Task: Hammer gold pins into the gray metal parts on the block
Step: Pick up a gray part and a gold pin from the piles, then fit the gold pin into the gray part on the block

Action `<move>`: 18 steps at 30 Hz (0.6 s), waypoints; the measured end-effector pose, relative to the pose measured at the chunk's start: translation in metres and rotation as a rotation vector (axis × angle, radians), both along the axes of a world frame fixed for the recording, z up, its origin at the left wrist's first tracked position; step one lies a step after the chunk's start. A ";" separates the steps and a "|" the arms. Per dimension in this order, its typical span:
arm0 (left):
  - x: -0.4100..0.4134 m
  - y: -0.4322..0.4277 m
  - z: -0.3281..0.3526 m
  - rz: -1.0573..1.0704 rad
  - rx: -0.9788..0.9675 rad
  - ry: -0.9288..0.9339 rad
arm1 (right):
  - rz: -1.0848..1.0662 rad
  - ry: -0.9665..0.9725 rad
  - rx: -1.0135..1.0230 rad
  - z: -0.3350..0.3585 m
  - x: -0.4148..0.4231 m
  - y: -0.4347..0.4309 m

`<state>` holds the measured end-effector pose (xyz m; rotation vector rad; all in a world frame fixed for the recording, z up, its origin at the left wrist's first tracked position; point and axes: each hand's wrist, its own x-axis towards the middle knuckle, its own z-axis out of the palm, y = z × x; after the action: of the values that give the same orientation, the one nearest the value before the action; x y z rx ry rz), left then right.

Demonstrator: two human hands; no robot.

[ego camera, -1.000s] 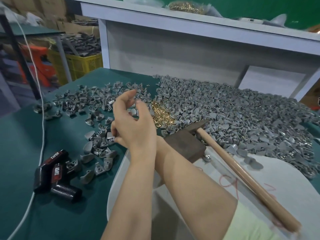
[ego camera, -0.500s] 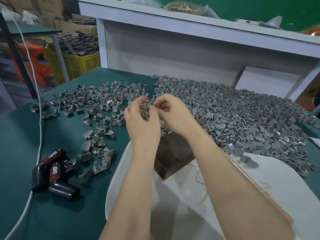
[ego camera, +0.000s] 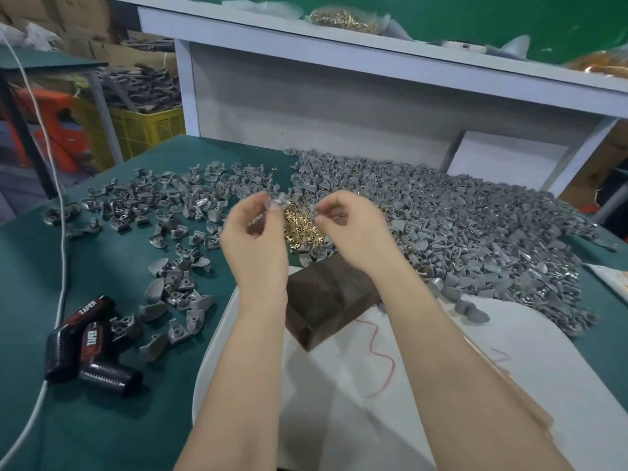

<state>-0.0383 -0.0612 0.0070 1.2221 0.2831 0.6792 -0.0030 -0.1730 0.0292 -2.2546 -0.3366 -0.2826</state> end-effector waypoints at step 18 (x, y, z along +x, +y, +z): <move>0.002 0.000 0.000 0.046 -0.306 0.001 | -0.005 0.147 -0.798 -0.037 0.049 0.070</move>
<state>-0.0363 -0.0613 0.0071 0.9265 0.4017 0.6484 0.0462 -0.1031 -0.0077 -3.0366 -0.4134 0.0352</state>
